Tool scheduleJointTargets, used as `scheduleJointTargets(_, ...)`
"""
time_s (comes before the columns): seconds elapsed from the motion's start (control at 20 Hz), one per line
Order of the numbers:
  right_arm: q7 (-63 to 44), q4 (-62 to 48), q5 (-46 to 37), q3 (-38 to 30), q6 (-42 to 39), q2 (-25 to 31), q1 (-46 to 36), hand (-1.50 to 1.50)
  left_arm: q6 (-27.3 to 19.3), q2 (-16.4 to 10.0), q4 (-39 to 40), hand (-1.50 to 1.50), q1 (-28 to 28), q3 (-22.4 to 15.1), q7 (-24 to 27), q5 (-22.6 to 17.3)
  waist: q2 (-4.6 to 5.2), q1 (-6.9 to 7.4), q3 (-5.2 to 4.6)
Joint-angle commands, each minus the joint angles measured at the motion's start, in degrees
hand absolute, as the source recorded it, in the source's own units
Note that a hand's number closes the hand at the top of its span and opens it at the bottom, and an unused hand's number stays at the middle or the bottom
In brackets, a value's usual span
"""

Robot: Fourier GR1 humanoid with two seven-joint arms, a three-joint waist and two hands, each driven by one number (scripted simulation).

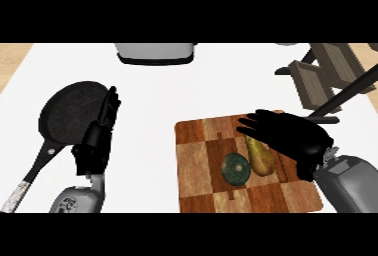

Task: Pick the pear from the cutting board and place it in the tiered basket

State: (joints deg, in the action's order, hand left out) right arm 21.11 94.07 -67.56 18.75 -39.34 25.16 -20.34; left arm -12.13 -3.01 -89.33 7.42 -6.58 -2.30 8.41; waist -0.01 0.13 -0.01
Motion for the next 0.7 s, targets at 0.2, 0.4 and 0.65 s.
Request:
scheduleJointTargets(0.2,2.1,-5.1,-3.8,0.7,4.2,-2.1,1.6,-1.5,3.2,-1.9,-5.8,0.0,-1.5,1.7,-3.7,-1.4,-0.01,0.17,0.01)
scheduleJointTargets(0.4,3.3,-9.4,-5.9,0.7,5.2,-4.0,-0.2,-1.5,3.2,-1.7,0.7,0.0,2.9,4.6,-1.1,-1.8,0.04,0.04,0.0)
scheduleJointTargets(0.65,1.7,-10.4,-8.8,1.7,5.7,-7.7,0.4,-1.5,2.1,0.2,2.6,0.0,3.4,3.6,0.1,-0.1,0.02,-0.08,0.0)
